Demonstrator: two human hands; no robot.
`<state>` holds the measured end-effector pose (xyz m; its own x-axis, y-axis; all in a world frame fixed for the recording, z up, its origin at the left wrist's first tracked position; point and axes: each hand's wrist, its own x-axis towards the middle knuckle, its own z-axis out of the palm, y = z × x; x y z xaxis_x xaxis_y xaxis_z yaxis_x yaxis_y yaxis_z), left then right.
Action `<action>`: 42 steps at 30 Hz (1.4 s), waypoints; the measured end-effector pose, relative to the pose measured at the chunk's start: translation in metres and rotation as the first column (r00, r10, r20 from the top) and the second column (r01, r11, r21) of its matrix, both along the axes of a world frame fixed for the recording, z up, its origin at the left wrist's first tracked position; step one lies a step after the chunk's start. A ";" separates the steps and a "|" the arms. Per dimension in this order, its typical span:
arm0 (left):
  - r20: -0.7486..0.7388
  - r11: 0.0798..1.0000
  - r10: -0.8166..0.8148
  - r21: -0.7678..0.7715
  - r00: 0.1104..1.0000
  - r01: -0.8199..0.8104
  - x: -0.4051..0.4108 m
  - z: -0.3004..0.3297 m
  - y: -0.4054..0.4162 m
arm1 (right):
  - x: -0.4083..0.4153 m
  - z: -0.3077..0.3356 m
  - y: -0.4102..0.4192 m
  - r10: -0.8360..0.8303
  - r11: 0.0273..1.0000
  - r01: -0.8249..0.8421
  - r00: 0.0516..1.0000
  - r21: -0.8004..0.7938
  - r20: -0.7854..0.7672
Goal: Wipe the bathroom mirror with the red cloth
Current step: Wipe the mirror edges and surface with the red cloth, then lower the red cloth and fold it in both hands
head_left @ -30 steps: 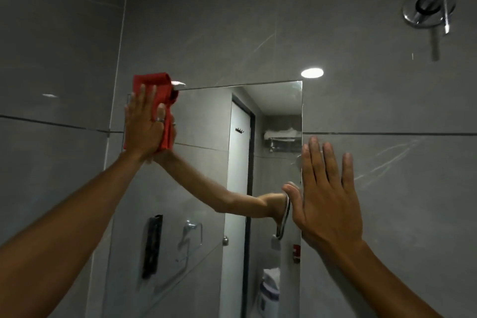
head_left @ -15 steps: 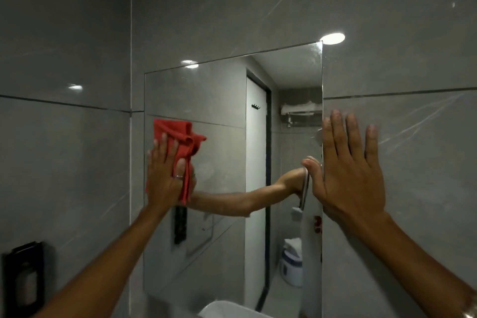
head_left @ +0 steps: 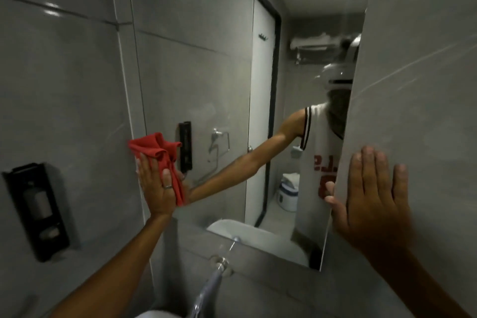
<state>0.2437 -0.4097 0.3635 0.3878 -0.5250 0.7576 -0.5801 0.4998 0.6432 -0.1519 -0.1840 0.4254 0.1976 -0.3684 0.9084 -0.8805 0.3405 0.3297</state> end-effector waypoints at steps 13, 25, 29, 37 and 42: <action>0.091 0.995 0.044 -0.097 0.995 -0.036 -0.118 -0.031 0.063 | 0.010 -0.003 0.001 -0.010 0.999 0.011 1.000 -0.048 0.029; 0.347 0.963 -0.044 -0.236 0.937 0.133 -0.298 -0.048 0.194 | 0.013 -0.014 0.045 0.662 0.738 -0.636 0.617 -0.226 0.426; 0.526 0.935 -0.061 -0.267 0.848 0.233 -0.295 -0.060 0.190 | 0.023 -0.041 0.065 0.713 0.684 -0.637 0.479 -0.356 0.513; 0.032 0.561 -0.828 0.039 0.560 0.827 -0.263 -0.037 0.260 | 0.055 -0.132 0.119 0.664 0.651 -0.304 -0.217 -0.696 0.716; -0.953 -0.202 -0.180 -0.208 -0.245 0.957 -0.229 -0.047 0.331 | 0.054 -0.136 0.151 0.084 0.650 -0.209 -0.936 -0.731 0.342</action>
<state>0.0150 -0.0784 0.3160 -0.7148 -0.6932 -0.0925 0.5209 -0.6160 0.5909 -0.0977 -0.0333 0.2897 -0.3660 -0.9089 -0.1996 0.6595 -0.1021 -0.7448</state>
